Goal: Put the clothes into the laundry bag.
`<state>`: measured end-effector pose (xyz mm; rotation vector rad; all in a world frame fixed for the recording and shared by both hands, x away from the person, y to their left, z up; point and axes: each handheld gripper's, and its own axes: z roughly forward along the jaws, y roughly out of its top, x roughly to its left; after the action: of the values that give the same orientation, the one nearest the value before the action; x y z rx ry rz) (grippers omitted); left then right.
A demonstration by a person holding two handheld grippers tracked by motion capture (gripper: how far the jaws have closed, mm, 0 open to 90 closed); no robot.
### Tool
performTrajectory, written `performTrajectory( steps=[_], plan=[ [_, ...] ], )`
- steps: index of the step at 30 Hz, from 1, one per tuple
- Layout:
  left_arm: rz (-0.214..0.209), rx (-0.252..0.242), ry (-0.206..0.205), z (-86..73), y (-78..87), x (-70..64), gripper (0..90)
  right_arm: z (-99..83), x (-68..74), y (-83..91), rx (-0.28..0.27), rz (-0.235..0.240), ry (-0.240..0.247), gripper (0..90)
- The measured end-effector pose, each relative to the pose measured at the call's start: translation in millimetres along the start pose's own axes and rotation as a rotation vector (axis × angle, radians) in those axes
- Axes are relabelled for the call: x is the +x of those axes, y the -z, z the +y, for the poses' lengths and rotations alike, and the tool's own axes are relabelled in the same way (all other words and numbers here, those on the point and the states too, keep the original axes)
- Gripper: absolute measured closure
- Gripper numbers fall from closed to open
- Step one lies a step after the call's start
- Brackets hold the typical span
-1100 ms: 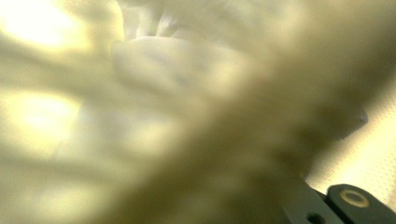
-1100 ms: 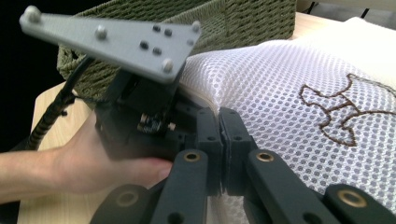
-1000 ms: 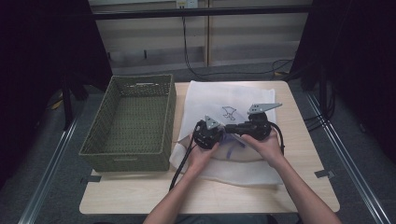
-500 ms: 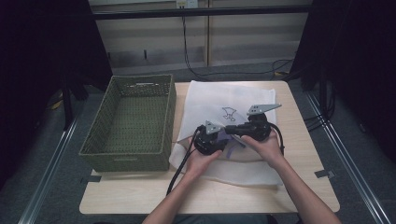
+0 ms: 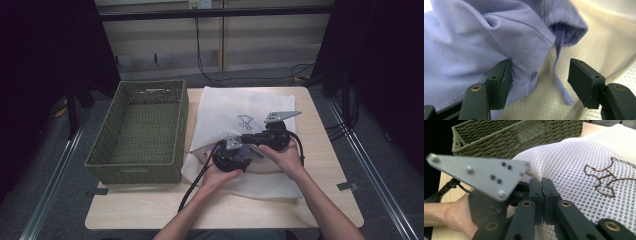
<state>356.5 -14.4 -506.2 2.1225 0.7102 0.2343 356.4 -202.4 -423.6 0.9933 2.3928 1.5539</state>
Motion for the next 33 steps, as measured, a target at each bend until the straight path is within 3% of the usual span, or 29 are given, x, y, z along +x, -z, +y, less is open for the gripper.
performTrajectory(
  steps=[4, 6, 8, 11, 12, 13, 14, 15, 17, 19, 22, 24, 29, 33],
  plan=[
    [0.012, 0.038, -0.033, -1.1, -2.1, -1.8, 39.9, -0.5, -1.6, 1.0, 0.001, 0.001, -0.004, 88.8],
    [0.038, 0.054, -0.061, -0.6, -1.9, -3.6, 42.6, -0.7, -1.4, 0.9, 0.004, 0.000, -0.004, 88.8],
    [0.057, 0.045, -0.087, -1.0, -2.6, -5.0, 45.3, -0.5, -0.9, 0.8, 0.005, -0.001, -0.003, 88.8],
    [0.101, 0.052, -0.104, -0.8, -0.7, -3.4, 62.7, -0.4, -0.5, 0.7, 0.006, -0.002, -0.003, 88.8],
    [0.105, 0.046, -0.084, -1.0, -0.6, -0.3, 75.5, -0.5, -0.6, 0.7, 0.006, -0.001, -0.003, 88.8],
    [0.092, 0.049, -0.041, 0.0, 0.8, 4.4, 81.4, -0.5, -0.4, 0.8, 0.008, -0.001, -0.004, 88.9],
    [0.115, 0.036, -0.024, 0.5, 1.7, 7.7, 87.0, -0.5, -0.5, 0.7, 0.009, -0.001, -0.005, 88.9],
    [0.129, 0.037, -0.010, 0.6, 1.2, 9.3, 87.8, -0.5, -0.6, 0.6, 0.010, -0.002, -0.007, 88.9],
    [0.084, 0.034, 0.031, 1.8, 1.9, 13.2, 87.8, -0.5, -0.8, 0.0, 0.012, 0.001, -0.006, 88.9],
    [0.061, 0.023, 0.015, 3.2, 5.8, 10.1, 87.0, -0.3, -1.1, -0.3, 0.009, 0.003, -0.011, 88.9],
    [-0.032, -0.001, 0.017, 3.0, 8.5, 5.1, 72.1, -0.5, -1.9, 0.5, 0.008, 0.003, -0.009, 88.9],
    [-0.039, -0.004, -0.021, 2.8, 10.3, -1.1, 69.8, -0.3, -1.3, 0.8, 0.007, 0.002, -0.008, 88.8],
    [-0.073, 0.045, -0.056, 1.0, 5.8, -6.5, 66.4, -0.3, -0.9, 0.2, 0.009, 0.002, -0.006, 88.9],
    [-0.049, 0.076, -0.090, -1.8, 0.4, -10.9, 62.8, -0.5, -1.5, -0.2, 0.008, 0.003, -0.009, 88.9]
  ],
)
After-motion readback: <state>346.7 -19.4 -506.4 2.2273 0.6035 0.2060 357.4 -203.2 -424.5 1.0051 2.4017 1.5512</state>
